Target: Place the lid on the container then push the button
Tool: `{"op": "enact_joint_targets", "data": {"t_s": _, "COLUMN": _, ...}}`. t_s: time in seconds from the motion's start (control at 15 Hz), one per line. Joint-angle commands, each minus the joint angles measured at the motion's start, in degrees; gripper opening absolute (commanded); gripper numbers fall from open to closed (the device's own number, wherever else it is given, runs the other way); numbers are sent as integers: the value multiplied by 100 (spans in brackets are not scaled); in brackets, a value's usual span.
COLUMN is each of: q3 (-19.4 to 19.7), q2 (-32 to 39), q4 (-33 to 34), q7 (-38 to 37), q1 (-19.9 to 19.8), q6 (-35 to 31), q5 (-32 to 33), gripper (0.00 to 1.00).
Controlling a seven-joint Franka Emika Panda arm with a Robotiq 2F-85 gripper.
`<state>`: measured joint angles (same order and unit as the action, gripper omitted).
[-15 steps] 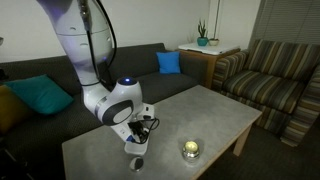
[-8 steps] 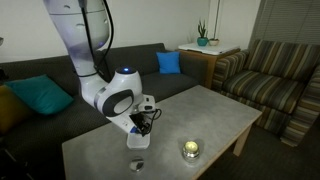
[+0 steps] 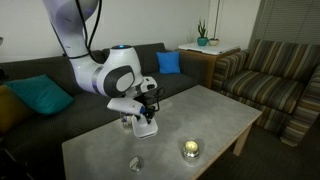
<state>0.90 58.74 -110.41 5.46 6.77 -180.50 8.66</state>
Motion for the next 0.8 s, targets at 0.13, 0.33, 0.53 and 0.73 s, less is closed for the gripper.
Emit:
{"op": "enact_joint_targets", "data": {"t_s": 0.13, "q3": 194, "q2": -1091, "q4": -862, "q7": 812, "q1": 139, "q6": 226, "q5": 766, "gripper": 29}}
{"op": "enact_joint_targets", "data": {"t_s": 0.33, "q3": 183, "q2": -1394, "q4": -921, "q7": 1305, "q1": 115, "q6": 245, "q5": 1250, "gripper": 29}}
{"op": "enact_joint_targets", "data": {"t_s": 0.53, "q3": 181, "q2": -1430, "q4": -626, "q7": 1668, "q1": 169, "q6": 183, "q5": 1627, "gripper": 29}}
{"op": "enact_joint_targets", "data": {"t_s": 0.73, "q3": 18, "q2": -1276, "q4": -149, "q7": 2008, "q1": 85, "q6": 161, "q5": 1864, "gripper": 29}}
